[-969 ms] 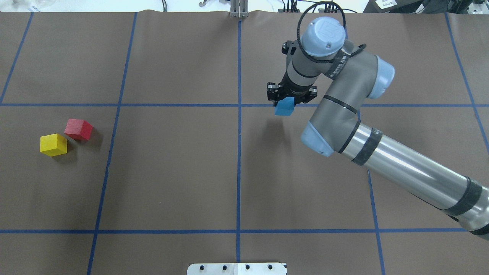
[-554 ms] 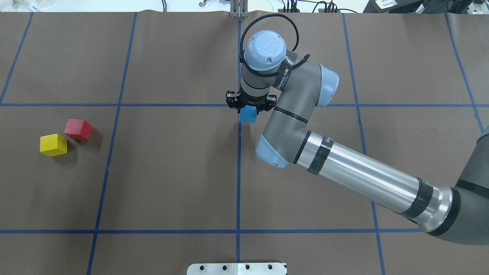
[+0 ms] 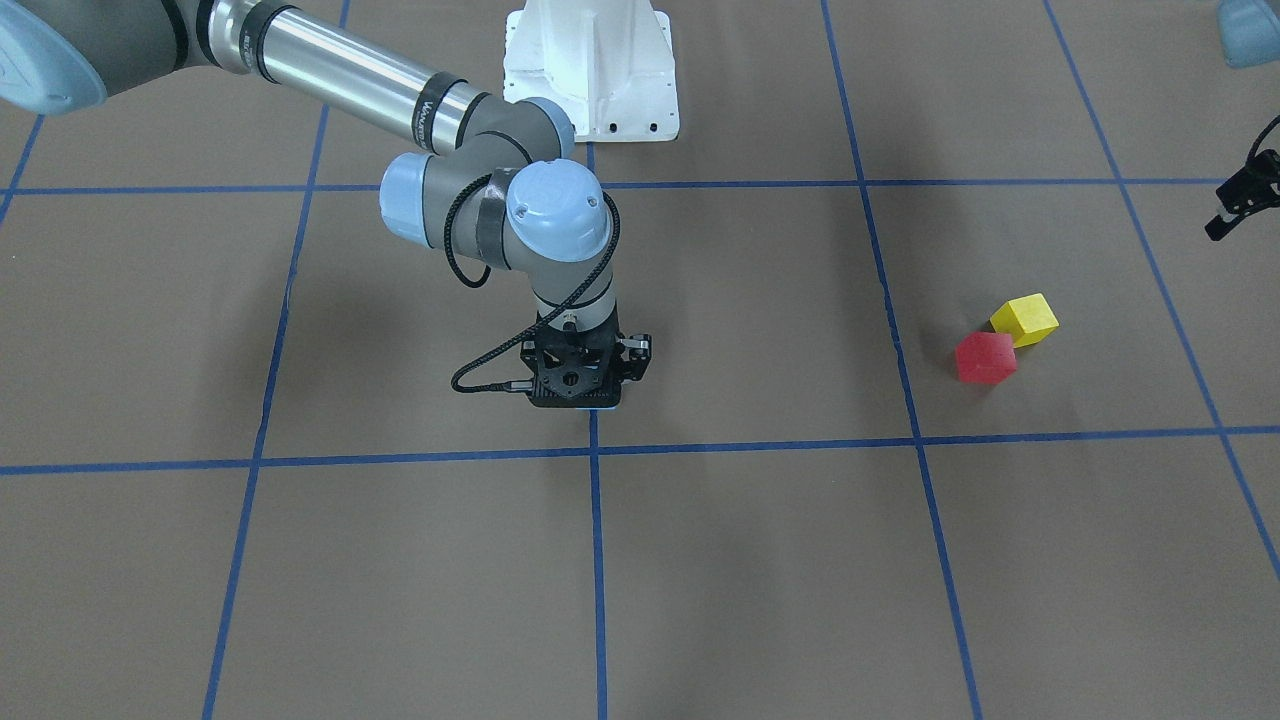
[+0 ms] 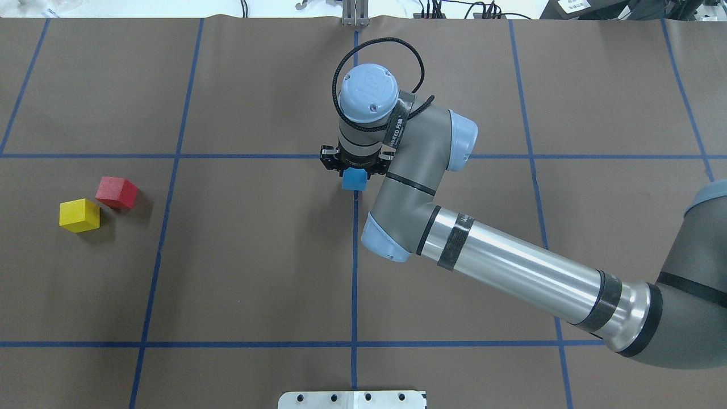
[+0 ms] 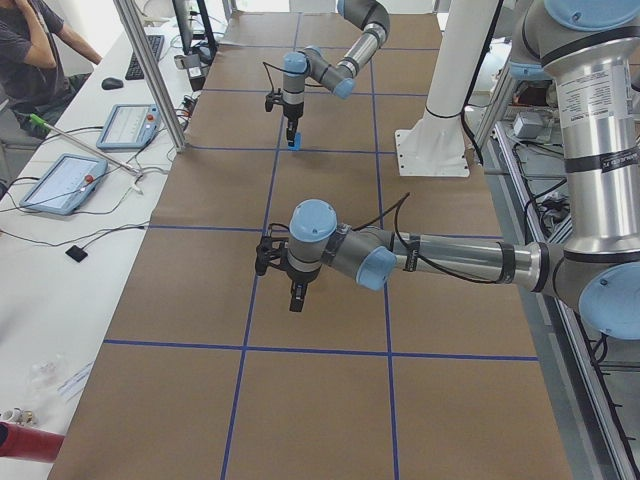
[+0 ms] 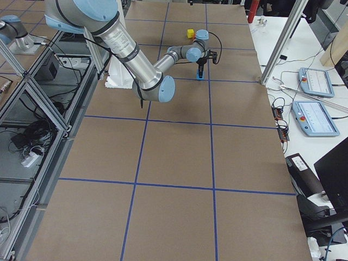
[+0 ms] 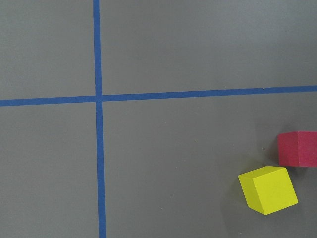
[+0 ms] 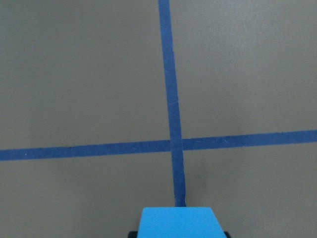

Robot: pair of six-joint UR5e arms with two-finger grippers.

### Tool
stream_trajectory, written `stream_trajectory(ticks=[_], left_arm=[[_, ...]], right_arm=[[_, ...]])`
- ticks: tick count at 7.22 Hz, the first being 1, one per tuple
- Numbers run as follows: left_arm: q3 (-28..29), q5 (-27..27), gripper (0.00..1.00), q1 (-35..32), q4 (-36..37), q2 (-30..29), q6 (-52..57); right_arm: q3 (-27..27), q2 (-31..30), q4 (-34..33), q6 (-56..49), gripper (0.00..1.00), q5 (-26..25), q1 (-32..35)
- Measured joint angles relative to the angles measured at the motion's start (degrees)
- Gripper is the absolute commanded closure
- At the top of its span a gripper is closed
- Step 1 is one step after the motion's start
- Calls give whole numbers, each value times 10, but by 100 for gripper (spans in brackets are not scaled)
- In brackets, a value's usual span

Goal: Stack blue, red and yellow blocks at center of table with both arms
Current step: 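Release the blue cube and lift the right gripper while the left reaches for red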

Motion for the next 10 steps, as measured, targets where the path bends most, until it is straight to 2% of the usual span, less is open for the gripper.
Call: stream_trajectory(ticks=[1, 2, 5, 7, 8, 10], left_arm=[[0, 0, 0, 0, 0, 0, 0], [1, 0, 0, 0, 0, 0, -1], [7, 1, 0, 10, 2, -7, -9], [8, 28, 1, 62, 3, -50, -71], [10, 64, 1, 96, 6, -85, -103], [42, 110, 1, 142, 28, -167, -118]], right_arm=[[-3, 0, 1, 2, 26, -1, -3], [-5, 0, 2, 2, 1, -2, -6], [-5, -1, 5, -2, 1, -3, -10], [20, -6, 11, -3, 1, 6, -4], [62, -28, 10, -2, 1, 24, 11], [180, -126, 10, -4, 1, 61, 49]])
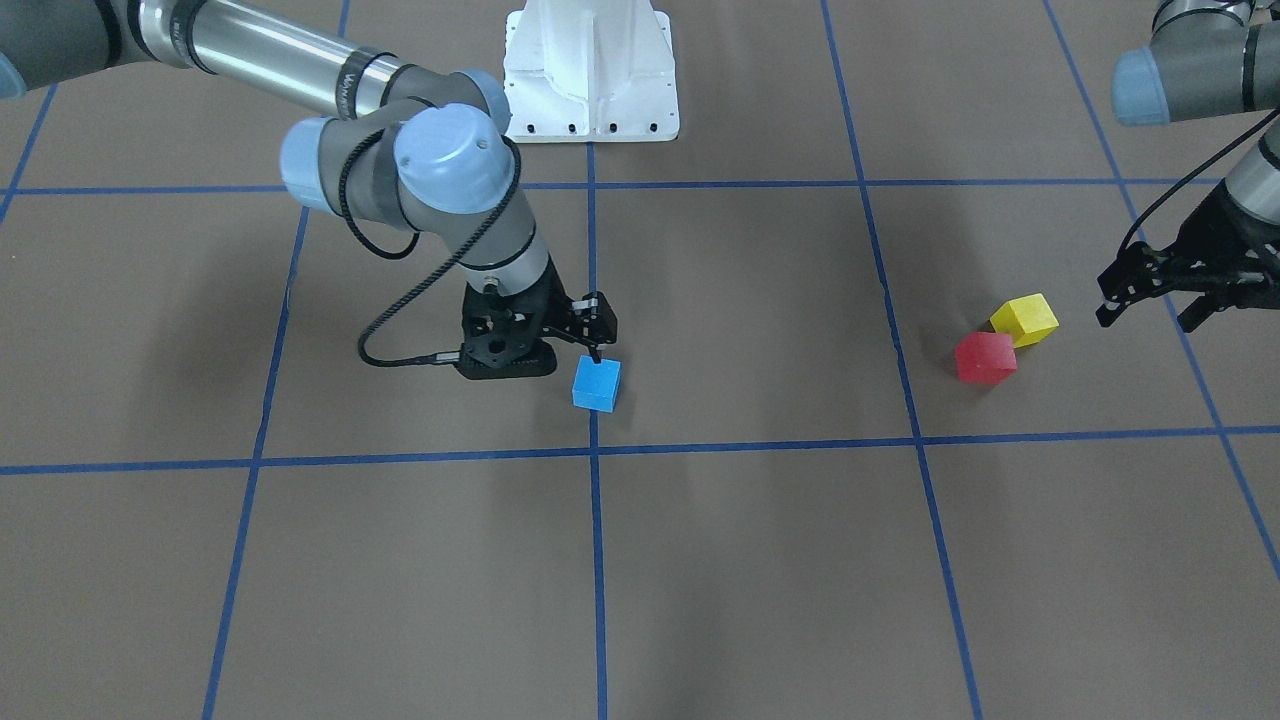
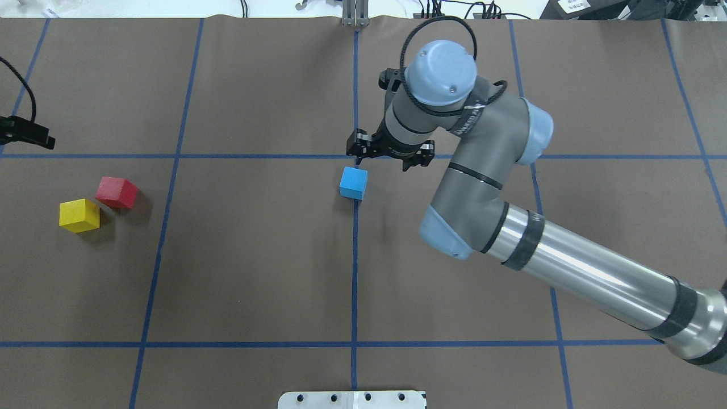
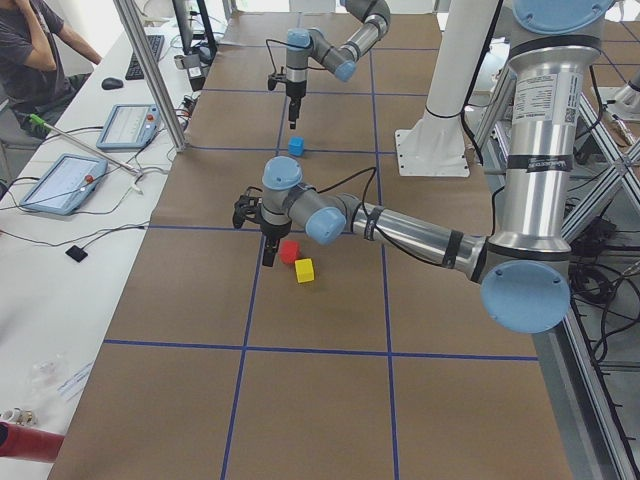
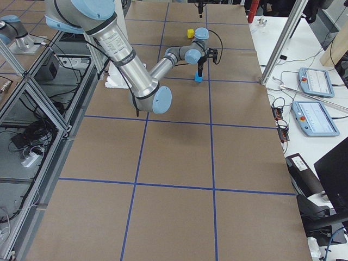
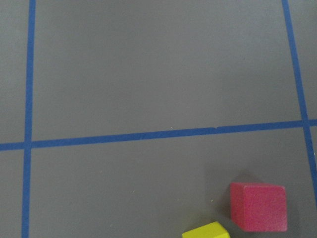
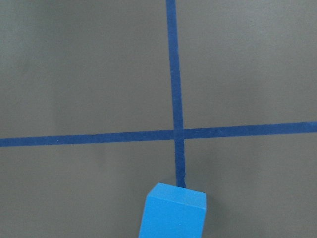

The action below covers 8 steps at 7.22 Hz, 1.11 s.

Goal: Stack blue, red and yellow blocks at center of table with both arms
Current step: 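Release the blue cube and lift the right gripper while the left reaches for red, then close the left gripper on the red cube while the right arm withdraws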

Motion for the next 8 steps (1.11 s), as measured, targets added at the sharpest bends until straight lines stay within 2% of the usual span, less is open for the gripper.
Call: stream_trajectory(ticks=[2, 4, 8], left_arm=[[40, 7, 0, 45, 5, -41, -1], [63, 6, 0, 81, 5, -55, -6], [94, 2, 0, 99, 4, -63, -10]], right_arm=[[59, -78, 4, -19, 1, 8, 16], [67, -94, 6, -28, 0, 6, 18], [67, -96, 7, -29, 1, 5, 19]])
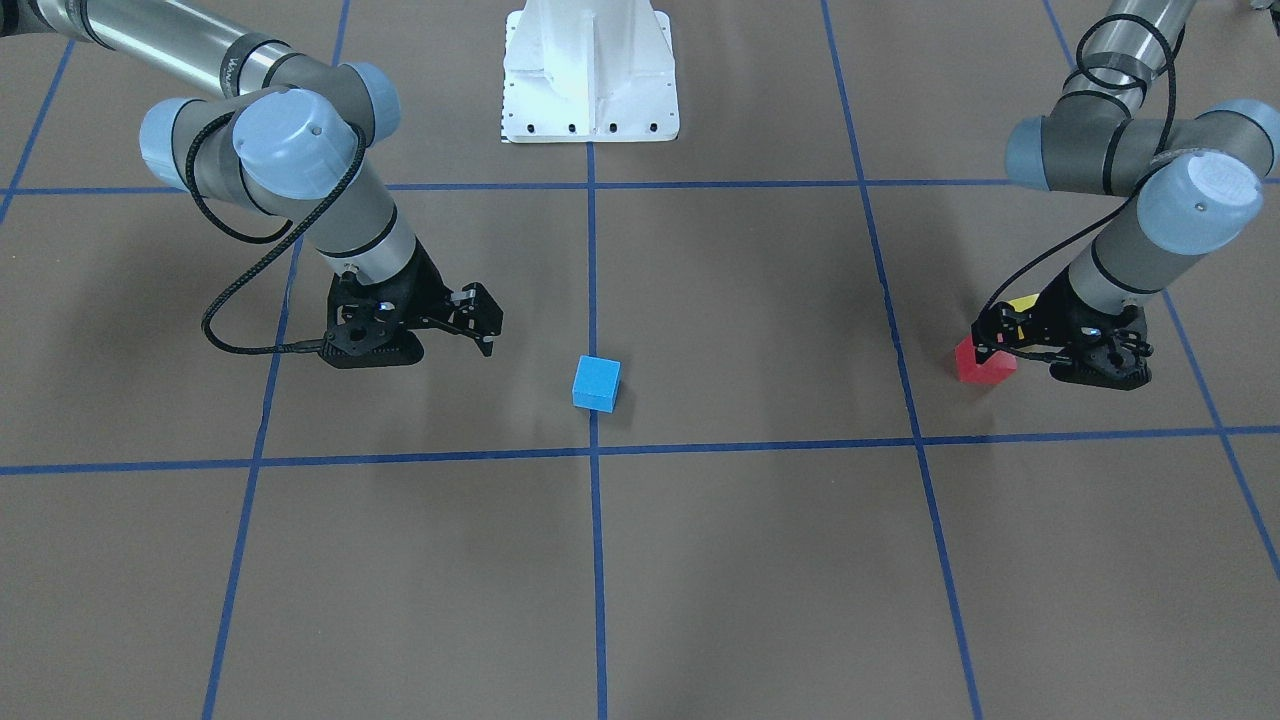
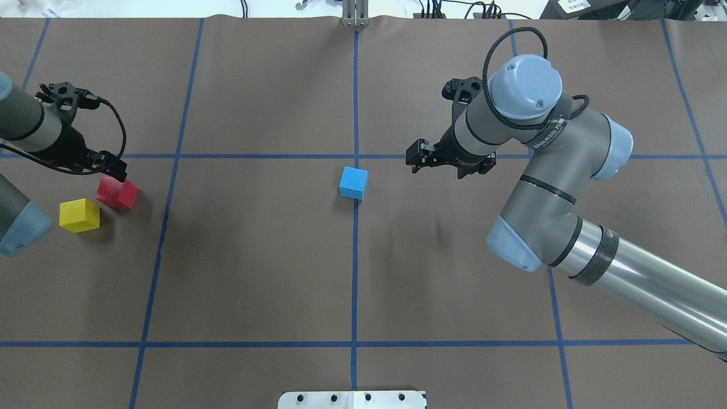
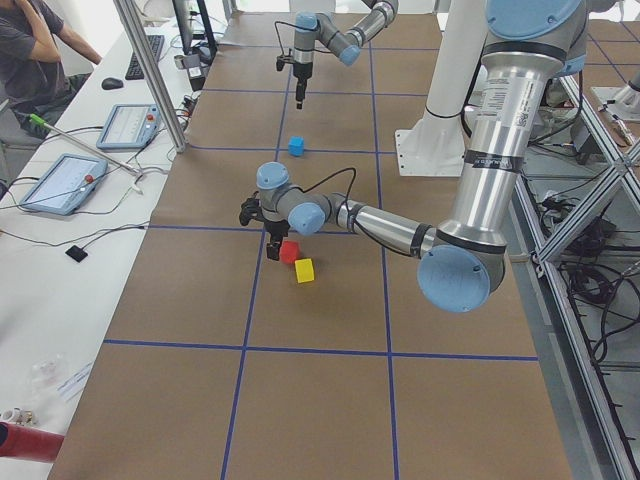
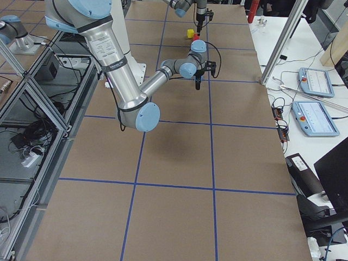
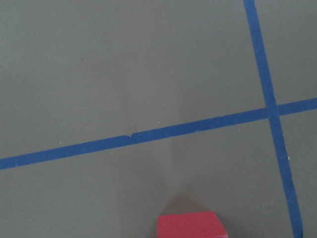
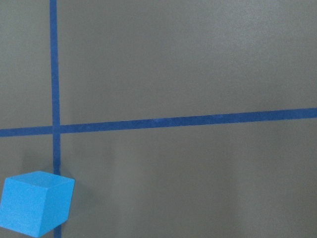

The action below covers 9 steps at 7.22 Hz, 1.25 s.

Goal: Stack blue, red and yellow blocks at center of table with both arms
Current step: 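Close the left gripper on the red cube while the right arm withdraws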

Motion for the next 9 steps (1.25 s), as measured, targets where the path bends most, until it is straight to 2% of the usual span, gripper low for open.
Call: stream_trajectory(ticks=[4, 5, 6, 7, 8, 9], left_arm=[[2, -2, 1, 21, -2, -1, -38], [3, -2, 5, 27, -2, -1, -46], [6, -2, 30, 33, -3, -1, -49], [9, -1, 95, 35, -3, -1, -50], [10, -2, 100, 36, -3, -1, -51], [9, -3, 100, 37, -1, -1, -51]], right_arm=[[2, -2, 0, 1, 1, 1, 1], [3, -3, 0, 1, 0, 1, 2], [4, -5, 0, 1, 0, 2, 3], [10, -13, 0, 1, 1, 4, 5], [24, -27, 0, 0, 0, 6, 12], [38, -42, -1, 0, 1, 9, 20]])
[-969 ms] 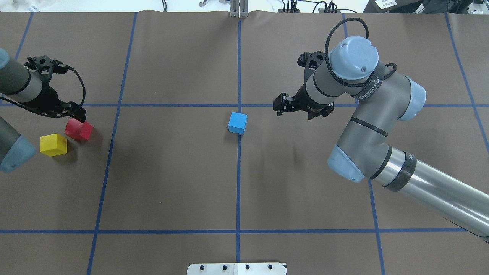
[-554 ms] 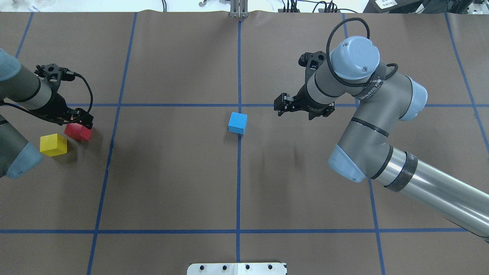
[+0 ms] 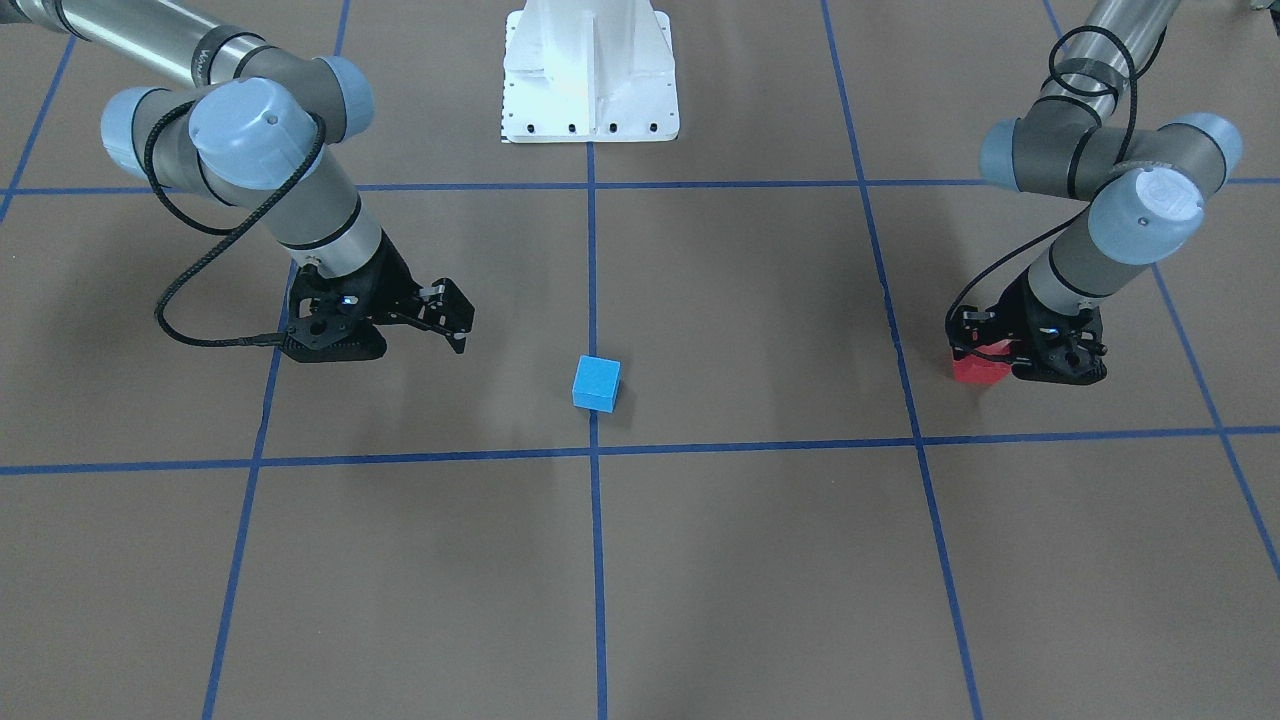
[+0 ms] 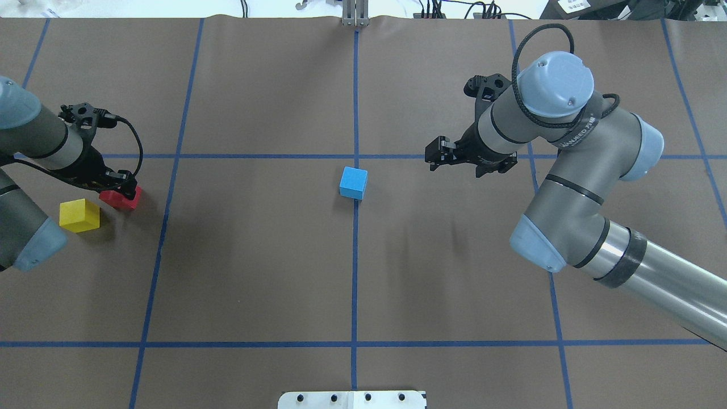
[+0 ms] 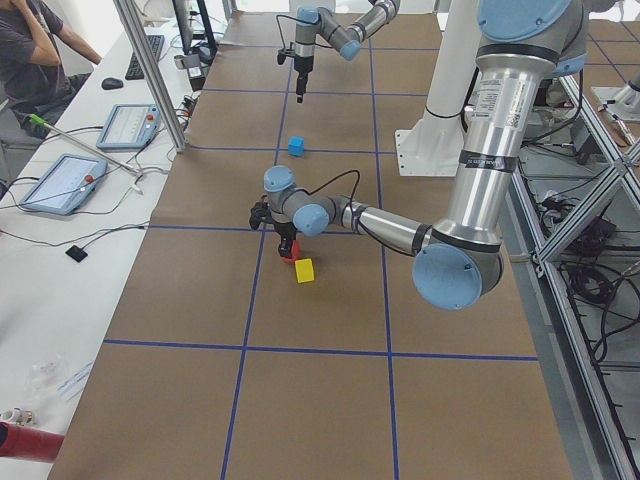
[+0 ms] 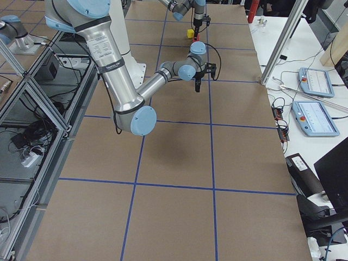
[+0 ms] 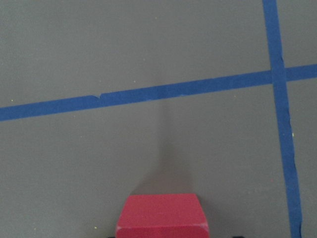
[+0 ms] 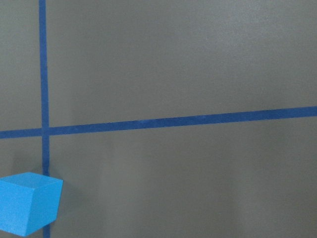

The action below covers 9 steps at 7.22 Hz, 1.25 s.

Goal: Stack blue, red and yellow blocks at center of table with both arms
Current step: 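Close the left gripper on the red cube while the right arm withdraws, then carry the red cube with the left gripper over the blue cube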

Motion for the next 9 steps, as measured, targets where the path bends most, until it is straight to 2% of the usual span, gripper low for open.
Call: stream_trajectory(ticks=[2, 4, 5, 7, 8, 9], left_arm=[[-15, -32, 100, -5, 15, -14, -8], [-38, -57, 100, -12, 64, -90, -88], [-44, -43, 100, -1, 102, -149, -143], [-35, 30, 100, 65, 219, -283, -188], [-11, 53, 100, 89, 245, -337, -192], [37, 62, 100, 103, 254, -393, -192]], right_arm=[[23, -33, 0, -7, 0, 20, 29], [50, -103, 0, -75, 0, 43, 79], [54, -140, -1, -138, 0, 57, 110], [53, -194, -1, -242, 1, 79, 164], [50, -209, -1, -271, 1, 82, 179], [44, -216, -2, -287, 1, 82, 187]])
